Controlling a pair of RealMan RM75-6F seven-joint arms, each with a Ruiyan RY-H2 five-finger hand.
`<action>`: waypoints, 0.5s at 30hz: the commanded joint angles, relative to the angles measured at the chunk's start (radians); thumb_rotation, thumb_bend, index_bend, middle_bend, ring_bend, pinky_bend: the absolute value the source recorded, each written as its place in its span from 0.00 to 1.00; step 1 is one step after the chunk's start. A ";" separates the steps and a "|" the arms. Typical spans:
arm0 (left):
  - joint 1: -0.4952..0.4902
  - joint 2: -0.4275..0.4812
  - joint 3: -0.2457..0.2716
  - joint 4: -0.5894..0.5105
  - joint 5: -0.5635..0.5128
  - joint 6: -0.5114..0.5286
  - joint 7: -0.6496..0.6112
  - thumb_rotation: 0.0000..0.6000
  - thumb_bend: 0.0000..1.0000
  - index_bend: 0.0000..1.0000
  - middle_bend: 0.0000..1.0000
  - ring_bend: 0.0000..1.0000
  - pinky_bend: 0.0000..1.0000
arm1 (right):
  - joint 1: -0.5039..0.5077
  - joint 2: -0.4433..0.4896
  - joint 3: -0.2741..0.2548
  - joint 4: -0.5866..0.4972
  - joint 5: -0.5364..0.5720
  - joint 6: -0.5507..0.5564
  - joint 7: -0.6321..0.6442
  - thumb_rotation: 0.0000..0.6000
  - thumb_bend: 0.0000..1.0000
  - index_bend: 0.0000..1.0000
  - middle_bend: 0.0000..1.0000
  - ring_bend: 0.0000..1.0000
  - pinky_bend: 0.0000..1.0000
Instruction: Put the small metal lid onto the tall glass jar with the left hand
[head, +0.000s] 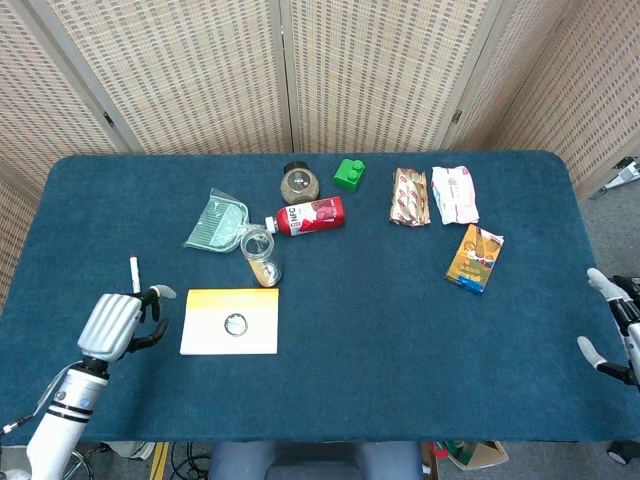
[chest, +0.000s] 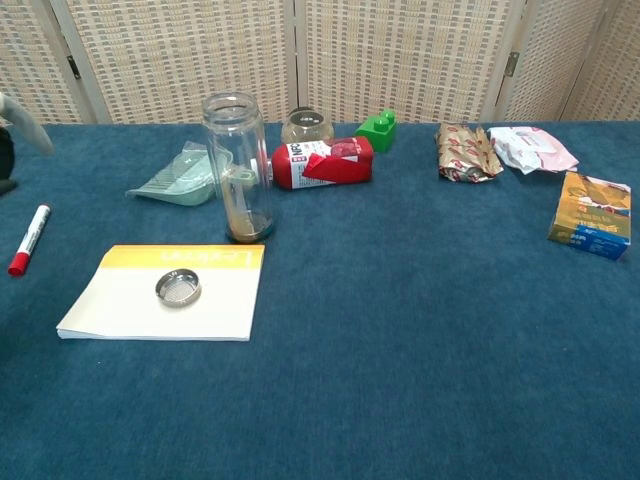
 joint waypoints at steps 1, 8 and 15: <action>-0.071 -0.045 -0.005 0.061 0.006 -0.082 -0.044 1.00 0.40 0.37 0.73 0.75 0.86 | 0.002 0.000 0.000 -0.003 0.000 -0.003 -0.005 1.00 0.30 0.02 0.20 0.08 0.23; -0.155 -0.137 -0.003 0.174 -0.004 -0.173 -0.053 1.00 0.40 0.40 0.91 0.89 1.00 | 0.004 0.007 0.001 -0.011 0.004 -0.009 -0.013 1.00 0.31 0.02 0.20 0.08 0.23; -0.204 -0.216 0.010 0.255 -0.025 -0.223 -0.030 1.00 0.36 0.43 0.97 0.94 1.00 | 0.002 0.010 0.000 -0.013 0.010 -0.013 -0.012 1.00 0.31 0.02 0.20 0.08 0.23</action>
